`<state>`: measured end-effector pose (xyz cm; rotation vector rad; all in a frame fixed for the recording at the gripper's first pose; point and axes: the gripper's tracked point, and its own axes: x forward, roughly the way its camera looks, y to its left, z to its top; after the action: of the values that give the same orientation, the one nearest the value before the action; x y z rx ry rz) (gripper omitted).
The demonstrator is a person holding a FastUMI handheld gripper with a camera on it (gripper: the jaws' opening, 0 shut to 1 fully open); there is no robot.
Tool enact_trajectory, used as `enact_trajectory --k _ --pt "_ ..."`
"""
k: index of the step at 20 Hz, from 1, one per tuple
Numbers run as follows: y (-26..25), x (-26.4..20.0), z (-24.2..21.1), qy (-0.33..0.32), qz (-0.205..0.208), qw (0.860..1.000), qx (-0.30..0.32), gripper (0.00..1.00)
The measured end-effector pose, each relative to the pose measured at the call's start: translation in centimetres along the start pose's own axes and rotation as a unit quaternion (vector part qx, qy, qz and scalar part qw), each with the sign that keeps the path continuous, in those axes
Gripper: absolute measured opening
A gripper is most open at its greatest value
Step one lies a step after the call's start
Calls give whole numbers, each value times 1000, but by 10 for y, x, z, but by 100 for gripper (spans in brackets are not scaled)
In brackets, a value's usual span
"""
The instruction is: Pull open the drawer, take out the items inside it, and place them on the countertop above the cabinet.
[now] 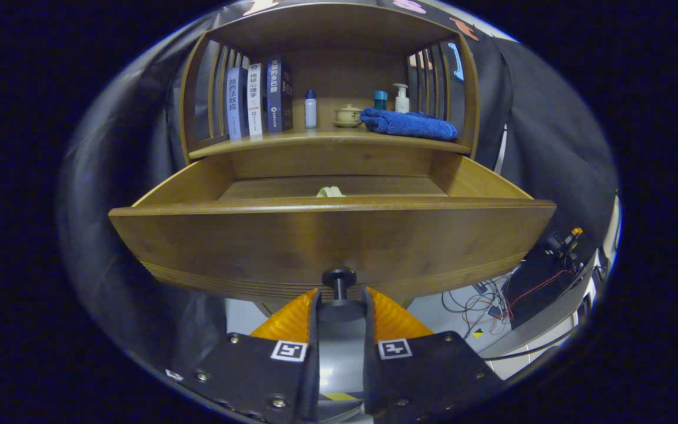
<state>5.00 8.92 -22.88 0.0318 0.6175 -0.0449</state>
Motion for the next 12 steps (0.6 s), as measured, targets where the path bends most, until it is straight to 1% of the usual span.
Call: enact_trajectory --k 2,3,5,6,8,12 --pt "1 0 0 1 4 1000 4 30" --pt "2 0 -1 3 7 1000 4 32" --pt "4 -5 -5 6 16 1000 -3 45" --pt "7 -5 -4 1 24 1000 -5 52" --pt "9 -16 4 -22 31 999 -4 62" --pt "7 -41 46 -88 32 996 0 64"
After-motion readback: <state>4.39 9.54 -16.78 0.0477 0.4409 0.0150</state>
